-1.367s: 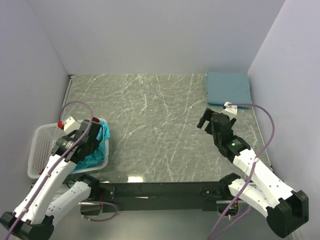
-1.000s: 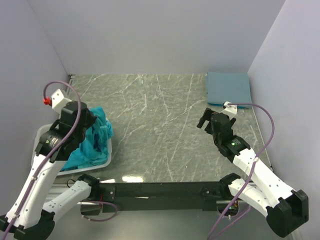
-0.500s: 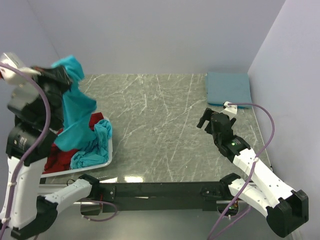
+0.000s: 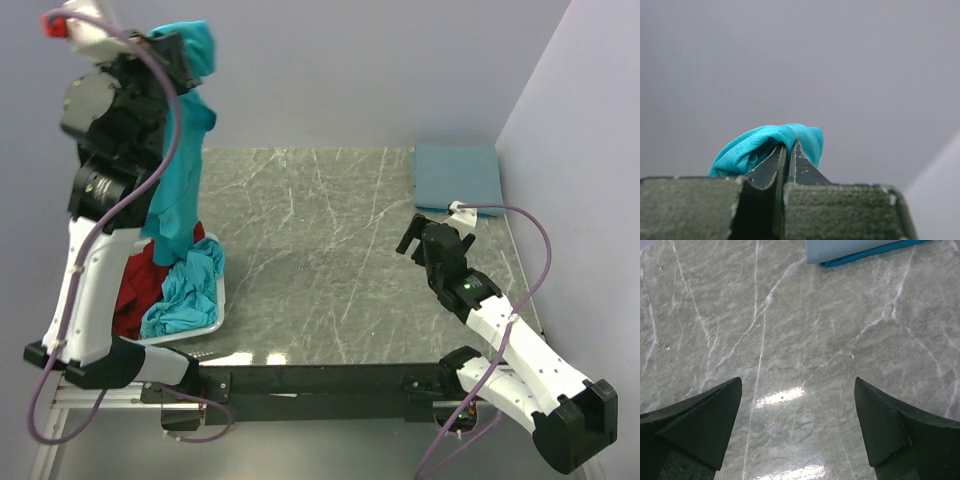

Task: Fold and stack the t-shirts
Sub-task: Move the tshirt to the center of the board

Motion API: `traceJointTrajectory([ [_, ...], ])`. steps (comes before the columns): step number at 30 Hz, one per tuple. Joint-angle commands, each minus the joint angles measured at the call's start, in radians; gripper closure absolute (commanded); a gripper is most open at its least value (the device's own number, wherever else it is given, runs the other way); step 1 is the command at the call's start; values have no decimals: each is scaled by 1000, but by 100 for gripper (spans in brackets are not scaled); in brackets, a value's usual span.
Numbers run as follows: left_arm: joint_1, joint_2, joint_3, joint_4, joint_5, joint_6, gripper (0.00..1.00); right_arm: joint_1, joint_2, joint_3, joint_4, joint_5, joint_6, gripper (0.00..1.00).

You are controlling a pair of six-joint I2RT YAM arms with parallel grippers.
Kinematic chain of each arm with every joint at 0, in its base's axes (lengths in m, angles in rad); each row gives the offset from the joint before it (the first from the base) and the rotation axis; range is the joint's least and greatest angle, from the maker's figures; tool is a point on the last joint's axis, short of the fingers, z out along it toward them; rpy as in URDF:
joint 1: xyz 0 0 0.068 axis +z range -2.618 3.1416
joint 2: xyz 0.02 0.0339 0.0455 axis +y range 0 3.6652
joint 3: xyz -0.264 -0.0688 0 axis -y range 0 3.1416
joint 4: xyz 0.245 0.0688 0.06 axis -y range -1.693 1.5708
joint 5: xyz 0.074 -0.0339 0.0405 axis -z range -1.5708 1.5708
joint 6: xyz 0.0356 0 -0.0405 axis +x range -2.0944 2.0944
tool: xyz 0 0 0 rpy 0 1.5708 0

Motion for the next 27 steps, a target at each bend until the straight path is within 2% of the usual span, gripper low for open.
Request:
traceJointTrajectory([
  [1, -2, 39, 34, 184, 390, -20, 99, 2, -7, 50, -9, 61, -3, 1],
  [3, -2, 128, 126, 220, 552, -108, 99, 2, -16, 46, -5, 68, -3, 1],
  [5, -4, 242, 218, 234, 655, -214, 99, 0, -22, 35, 4, 76, -6, 1],
  [6, -4, 280, 307, 246, 767, -253, 99, -1, -27, 32, 6, 81, -6, 1],
  [9, -5, 375, 381, 358, 956, -392, 99, -1, -27, 40, -12, 97, 1, 1],
  [10, -7, 381, 371, 385, 976, -421, 99, 0, -27, 41, -14, 102, 0, 1],
  [12, -21, 374, 315, 434, 998, -451, 99, 0, -30, 43, -19, 114, 0, 1],
  [16, -50, 315, 171, 415, 992, -405, 99, -1, -22, 50, -34, 134, 8, 1],
  [19, -51, 214, -40, 410, 961, -379, 99, -1, -4, 60, -55, 147, 15, 2],
  [20, -51, 156, -159, 398, 910, -359, 99, -3, 4, 63, -63, 151, 18, 2],
  [22, -51, 93, -285, 366, 850, -313, 99, -3, 10, 70, -75, 154, 20, 2],
  [23, -51, 38, -408, 349, 770, -299, 99, -3, 16, 72, -81, 156, 18, 2],
  [24, -51, 15, -467, 334, 742, -288, 93, -3, 19, 70, -83, 156, 18, 2],
  [26, -51, -47, -638, 271, 649, -302, 52, -4, 22, 73, -78, 153, 17, 1],
  [27, -51, -60, -691, 252, 556, -311, 1, -4, 24, 72, -77, 145, 12, 2],
])
